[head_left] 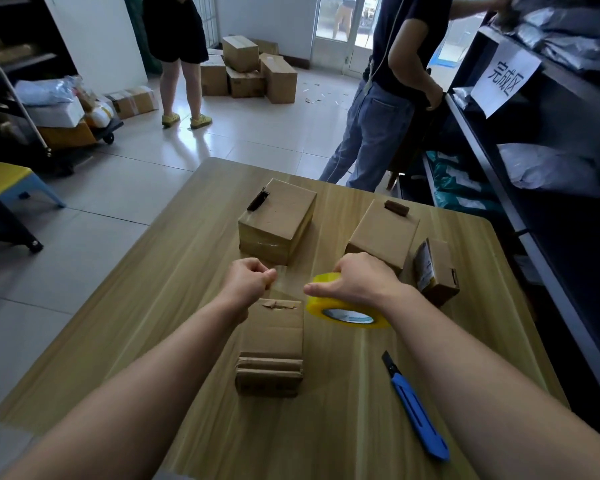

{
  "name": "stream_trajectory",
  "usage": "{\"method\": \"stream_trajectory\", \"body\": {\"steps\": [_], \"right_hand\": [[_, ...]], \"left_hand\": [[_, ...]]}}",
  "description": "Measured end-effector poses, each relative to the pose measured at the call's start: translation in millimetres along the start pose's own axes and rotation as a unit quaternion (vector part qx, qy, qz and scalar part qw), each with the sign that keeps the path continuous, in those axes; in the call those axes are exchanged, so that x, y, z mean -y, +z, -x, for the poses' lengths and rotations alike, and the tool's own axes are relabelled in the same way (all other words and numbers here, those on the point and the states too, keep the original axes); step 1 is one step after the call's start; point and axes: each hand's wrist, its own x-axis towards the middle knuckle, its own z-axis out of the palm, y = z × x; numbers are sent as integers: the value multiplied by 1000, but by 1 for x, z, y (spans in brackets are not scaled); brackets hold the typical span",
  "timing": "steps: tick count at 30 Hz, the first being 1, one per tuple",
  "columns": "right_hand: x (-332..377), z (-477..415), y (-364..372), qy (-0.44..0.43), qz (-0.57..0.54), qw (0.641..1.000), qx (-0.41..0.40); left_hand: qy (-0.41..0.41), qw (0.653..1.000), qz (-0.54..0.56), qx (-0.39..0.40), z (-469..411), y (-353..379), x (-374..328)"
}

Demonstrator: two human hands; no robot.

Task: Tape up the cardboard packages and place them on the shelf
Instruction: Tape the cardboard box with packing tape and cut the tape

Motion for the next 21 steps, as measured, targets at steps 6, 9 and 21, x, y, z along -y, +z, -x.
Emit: {"method": "stream_trajectory", "body": {"steps": [6,9,21], "right_hand": [[-10,-9,5,13,-49,999,18],[-10,-15,23,33,34,999,-8],[-4,-34,64,38,111,993,18]], "left_hand": [[-16,999,-15,-28,-6,-8,4],[-29,998,-26,-47,-8,-9,11],[-31,954,-291,-73,-10,1,48]]}}
